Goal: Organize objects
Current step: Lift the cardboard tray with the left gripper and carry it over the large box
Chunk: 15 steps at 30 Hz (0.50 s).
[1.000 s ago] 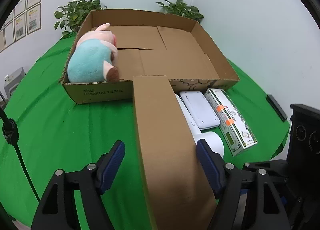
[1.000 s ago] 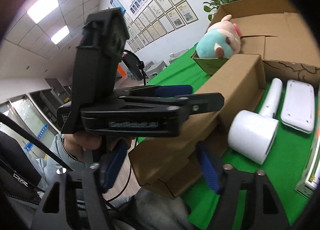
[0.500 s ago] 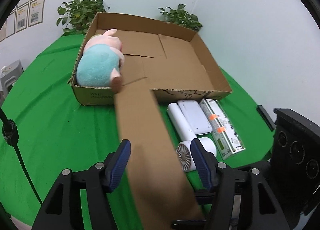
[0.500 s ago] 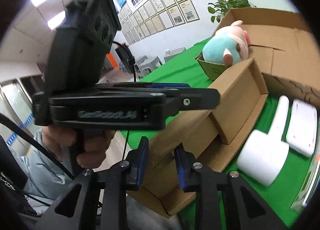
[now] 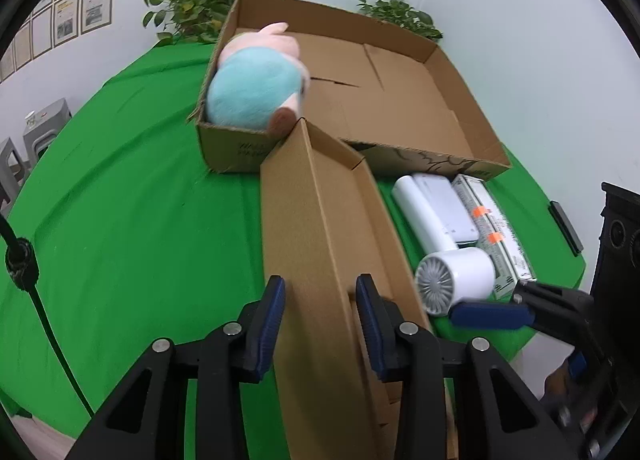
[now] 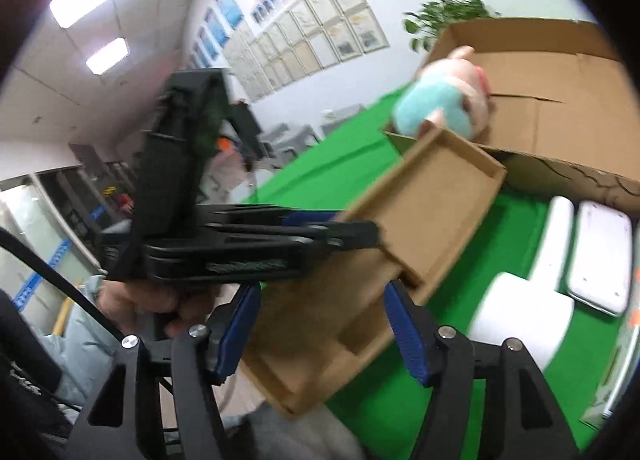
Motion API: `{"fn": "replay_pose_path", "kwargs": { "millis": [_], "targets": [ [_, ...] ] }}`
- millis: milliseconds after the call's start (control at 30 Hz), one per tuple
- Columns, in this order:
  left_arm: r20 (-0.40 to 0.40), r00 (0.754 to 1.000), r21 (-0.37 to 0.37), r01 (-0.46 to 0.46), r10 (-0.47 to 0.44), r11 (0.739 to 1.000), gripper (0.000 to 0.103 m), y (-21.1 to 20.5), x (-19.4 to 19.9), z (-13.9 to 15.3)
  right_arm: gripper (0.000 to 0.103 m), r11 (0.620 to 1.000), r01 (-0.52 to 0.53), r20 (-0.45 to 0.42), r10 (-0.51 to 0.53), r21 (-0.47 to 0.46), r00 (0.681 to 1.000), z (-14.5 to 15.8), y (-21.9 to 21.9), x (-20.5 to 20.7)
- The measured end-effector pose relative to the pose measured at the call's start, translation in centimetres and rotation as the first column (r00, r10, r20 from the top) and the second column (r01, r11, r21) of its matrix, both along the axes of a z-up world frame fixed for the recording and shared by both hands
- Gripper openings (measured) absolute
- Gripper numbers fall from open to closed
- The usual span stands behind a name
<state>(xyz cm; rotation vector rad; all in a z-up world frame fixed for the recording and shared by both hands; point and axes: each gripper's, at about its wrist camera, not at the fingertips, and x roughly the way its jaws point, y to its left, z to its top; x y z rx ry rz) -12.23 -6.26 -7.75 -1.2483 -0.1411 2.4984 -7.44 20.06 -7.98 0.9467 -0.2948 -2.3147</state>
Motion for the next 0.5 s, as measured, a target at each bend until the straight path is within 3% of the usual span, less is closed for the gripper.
{"fn": "replay_pose_path", "kwargs": {
  "millis": [167,267,367,500],
  "targets": [
    [0.037,0.999,-0.007,-0.026,0.026,1.000,0.029,-0.7,0.5,-1.3,0.063,0.993,0.118,0.070,-0.119,0.026,0.990,-1.5,1.0,-1.3],
    [0.057,0.998,0.007,-0.042,0.041,0.999,0.021,-1.3,0.9,-2.0,0.049,0.984,0.170,0.115,-0.176,0.061,0.978,-2.4,1.4,-1.9],
    [0.065,0.996,0.002,-0.054,0.054,0.999,0.014,-1.5,1.3,-2.1,0.042,0.982,0.172,0.120,-0.180,0.072,0.976,-2.4,0.8,-1.9],
    [0.073,0.995,-0.005,-0.068,0.068,0.998,0.013,-1.0,1.7,-2.2,0.034,0.976,0.174,0.102,-0.187,0.130,0.977,-2.2,-0.4,-1.5]
  ]
}}
